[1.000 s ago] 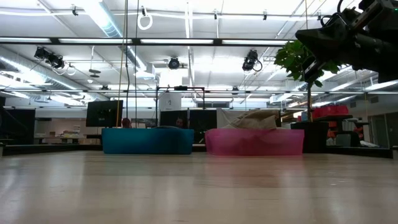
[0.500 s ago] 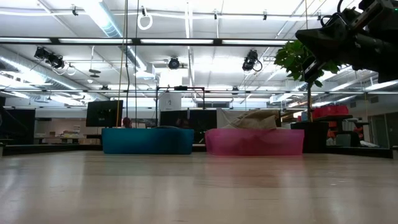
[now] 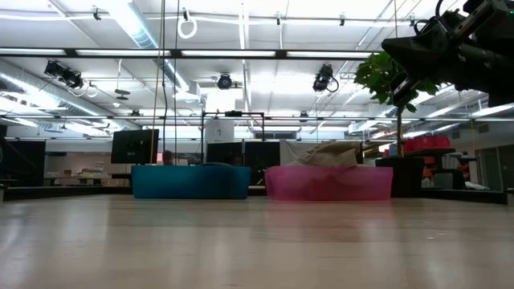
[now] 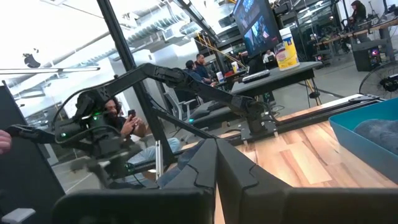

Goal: Pick & Place hat
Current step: Put the blue cap into the blue bin

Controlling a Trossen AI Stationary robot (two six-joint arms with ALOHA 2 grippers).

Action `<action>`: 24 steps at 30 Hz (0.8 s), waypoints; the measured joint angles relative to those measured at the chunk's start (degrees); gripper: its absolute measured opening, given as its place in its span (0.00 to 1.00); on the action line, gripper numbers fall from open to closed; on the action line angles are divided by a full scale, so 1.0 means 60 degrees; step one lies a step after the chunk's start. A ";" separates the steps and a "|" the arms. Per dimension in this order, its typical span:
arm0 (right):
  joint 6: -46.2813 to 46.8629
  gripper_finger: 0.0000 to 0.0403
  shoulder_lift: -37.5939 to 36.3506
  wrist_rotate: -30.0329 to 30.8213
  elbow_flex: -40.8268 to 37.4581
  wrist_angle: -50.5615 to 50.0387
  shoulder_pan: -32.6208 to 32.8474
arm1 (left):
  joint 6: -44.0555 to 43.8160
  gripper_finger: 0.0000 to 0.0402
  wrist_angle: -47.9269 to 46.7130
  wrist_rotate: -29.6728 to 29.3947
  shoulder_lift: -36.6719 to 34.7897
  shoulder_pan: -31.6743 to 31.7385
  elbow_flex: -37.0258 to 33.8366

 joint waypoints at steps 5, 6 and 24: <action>0.0000 0.03 0.0003 0.0000 0.0000 0.0000 0.0000 | -0.2705 0.49 0.1918 -0.2546 0.0048 -0.0562 -0.0004; 0.0000 0.03 0.0002 0.0001 0.0000 0.0000 -0.0002 | -0.2930 0.49 0.2164 -0.3005 0.0051 -0.0634 -0.0004; 0.0000 0.03 0.0003 0.0001 0.0004 0.0000 -0.0004 | -0.1592 0.44 0.7321 -1.1399 0.0066 -0.0174 -0.0004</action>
